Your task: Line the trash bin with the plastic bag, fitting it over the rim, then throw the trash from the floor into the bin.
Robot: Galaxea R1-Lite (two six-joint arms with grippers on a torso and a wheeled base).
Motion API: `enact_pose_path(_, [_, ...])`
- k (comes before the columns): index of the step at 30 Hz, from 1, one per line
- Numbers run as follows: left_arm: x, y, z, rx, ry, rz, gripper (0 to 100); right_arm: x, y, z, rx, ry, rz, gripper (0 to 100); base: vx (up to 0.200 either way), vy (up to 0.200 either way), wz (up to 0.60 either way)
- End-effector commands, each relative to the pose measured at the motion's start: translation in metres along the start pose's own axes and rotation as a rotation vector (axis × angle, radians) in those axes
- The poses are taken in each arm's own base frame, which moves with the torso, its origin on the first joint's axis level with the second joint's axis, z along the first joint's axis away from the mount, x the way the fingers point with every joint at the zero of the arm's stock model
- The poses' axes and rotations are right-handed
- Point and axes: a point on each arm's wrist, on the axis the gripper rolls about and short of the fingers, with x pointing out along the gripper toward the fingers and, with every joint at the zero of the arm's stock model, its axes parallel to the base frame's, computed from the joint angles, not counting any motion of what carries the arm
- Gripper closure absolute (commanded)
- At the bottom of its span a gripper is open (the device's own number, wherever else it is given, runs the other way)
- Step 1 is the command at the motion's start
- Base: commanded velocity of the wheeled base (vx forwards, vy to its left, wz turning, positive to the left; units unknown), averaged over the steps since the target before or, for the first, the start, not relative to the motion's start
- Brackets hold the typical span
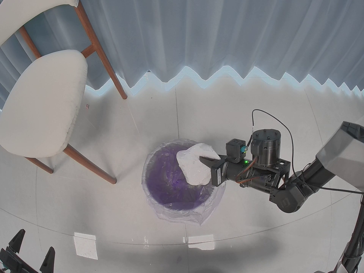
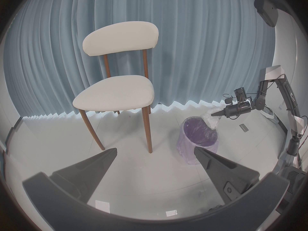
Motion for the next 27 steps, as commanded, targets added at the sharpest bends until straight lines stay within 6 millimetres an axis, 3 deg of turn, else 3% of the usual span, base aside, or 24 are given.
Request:
enact_pose_path(1, [0.000,0.000,-0.005,0.000,0.003,0.000,0,0.018,-0.002,-0.012,0.001,0.023,0.001,100,0.000,0.000,0.00])
enact_pose_path(18, [0.000,0.000,-0.005,-0.003,0.003,0.002,0,0.062,-0.001,-0.031,-0.031,0.023,0.019,100,0.000,0.000,0.00])
enact_pose_path(27, [0.000,0.000,-0.005,-0.003,0.003,0.002,0,0.072,0.001,-0.030,-0.037,0.006,0.026,100,0.000,0.000,0.00])
